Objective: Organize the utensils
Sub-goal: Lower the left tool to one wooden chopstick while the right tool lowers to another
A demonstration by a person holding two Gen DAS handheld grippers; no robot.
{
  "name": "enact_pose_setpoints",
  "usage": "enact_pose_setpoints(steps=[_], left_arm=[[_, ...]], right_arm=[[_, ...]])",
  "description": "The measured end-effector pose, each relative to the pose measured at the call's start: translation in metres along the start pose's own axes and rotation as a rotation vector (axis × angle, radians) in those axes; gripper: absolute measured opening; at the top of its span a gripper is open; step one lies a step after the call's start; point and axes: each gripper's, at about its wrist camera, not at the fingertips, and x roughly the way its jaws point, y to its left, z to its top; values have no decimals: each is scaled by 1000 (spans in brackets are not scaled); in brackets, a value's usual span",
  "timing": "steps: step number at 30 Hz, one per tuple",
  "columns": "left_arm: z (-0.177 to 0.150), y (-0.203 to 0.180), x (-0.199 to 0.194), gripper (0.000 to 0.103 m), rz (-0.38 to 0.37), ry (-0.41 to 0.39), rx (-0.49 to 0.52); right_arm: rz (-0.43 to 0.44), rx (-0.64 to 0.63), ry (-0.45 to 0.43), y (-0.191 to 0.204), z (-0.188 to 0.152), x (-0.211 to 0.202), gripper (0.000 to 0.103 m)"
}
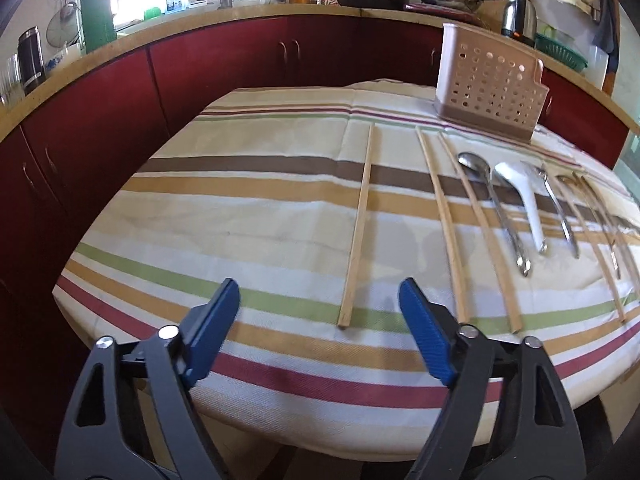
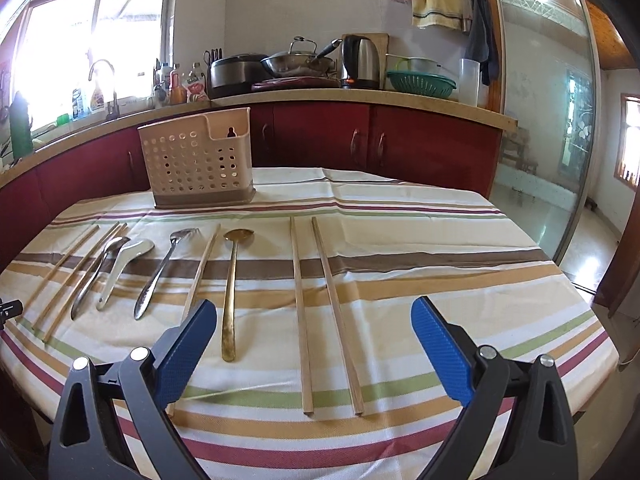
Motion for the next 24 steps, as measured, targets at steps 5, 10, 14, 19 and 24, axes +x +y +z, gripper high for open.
enact_pose_setpoints(steps=[5, 10, 14, 19, 24], left_arm=[[-4, -6, 4, 63, -18, 13, 25], [-4, -8, 4, 49, -66, 5, 21], [-5, -14, 3, 44, -64, -3, 56], [-5, -18, 3, 34, -72, 3, 61], [-5, -16, 4, 30, -89, 3, 29]], right_arm=[[21, 1, 34, -4, -3, 6, 67], [29, 7, 39, -8, -5, 6, 61], [15, 11, 49, -13, -8, 6, 61], [6, 21, 66, -19, -12, 7, 61], [7, 28, 82, -23, -18, 10, 61]])
